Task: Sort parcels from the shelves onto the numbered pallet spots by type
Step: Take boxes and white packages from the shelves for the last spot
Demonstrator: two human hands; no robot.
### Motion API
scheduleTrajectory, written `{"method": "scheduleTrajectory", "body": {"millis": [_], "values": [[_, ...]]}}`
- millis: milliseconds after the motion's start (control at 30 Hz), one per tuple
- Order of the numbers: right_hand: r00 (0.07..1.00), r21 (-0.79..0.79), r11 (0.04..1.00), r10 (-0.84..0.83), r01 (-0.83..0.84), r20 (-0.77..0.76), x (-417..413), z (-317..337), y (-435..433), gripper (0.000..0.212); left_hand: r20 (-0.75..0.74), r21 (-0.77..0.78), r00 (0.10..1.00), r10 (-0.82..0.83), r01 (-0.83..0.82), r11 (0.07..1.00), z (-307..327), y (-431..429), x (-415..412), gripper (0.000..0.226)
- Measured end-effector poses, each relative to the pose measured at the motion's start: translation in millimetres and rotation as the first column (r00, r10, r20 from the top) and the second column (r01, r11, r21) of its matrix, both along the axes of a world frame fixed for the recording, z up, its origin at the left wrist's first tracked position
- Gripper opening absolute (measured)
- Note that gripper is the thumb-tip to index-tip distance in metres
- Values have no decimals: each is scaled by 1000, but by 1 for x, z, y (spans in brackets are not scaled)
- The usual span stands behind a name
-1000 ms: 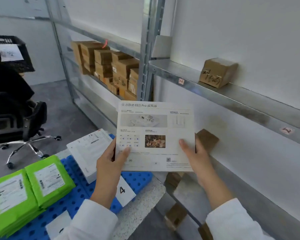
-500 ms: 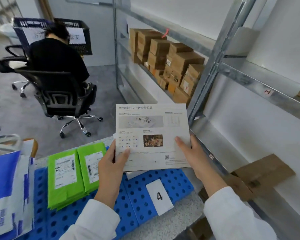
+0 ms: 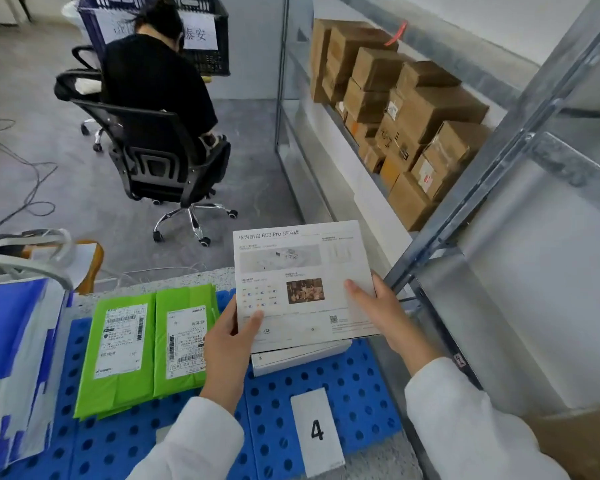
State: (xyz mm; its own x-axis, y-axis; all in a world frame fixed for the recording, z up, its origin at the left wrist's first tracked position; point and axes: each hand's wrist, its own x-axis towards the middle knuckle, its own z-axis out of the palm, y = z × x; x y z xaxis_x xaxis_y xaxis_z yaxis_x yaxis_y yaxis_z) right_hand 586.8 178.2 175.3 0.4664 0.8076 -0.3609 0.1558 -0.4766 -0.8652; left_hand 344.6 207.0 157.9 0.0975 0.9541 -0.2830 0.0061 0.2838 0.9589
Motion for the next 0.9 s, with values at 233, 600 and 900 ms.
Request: {"method": "scheduleTrajectory", "body": {"millis": [233, 600, 900], "values": [[995, -122, 988, 88, -93, -51, 15, -40, 35, 43, -56, -102, 998, 42, -48, 994, -28, 14, 13, 30], [988, -175, 973, 150, -153, -30, 20, -65, 48, 49, -118, -138, 992, 32, -48, 989, -51, 24, 21, 30], [969, -9, 983, 180, -182, 168, 7, -28, 41, 62, -458, 16, 889, -22, 33, 999, -31, 51, -9, 35]]}}
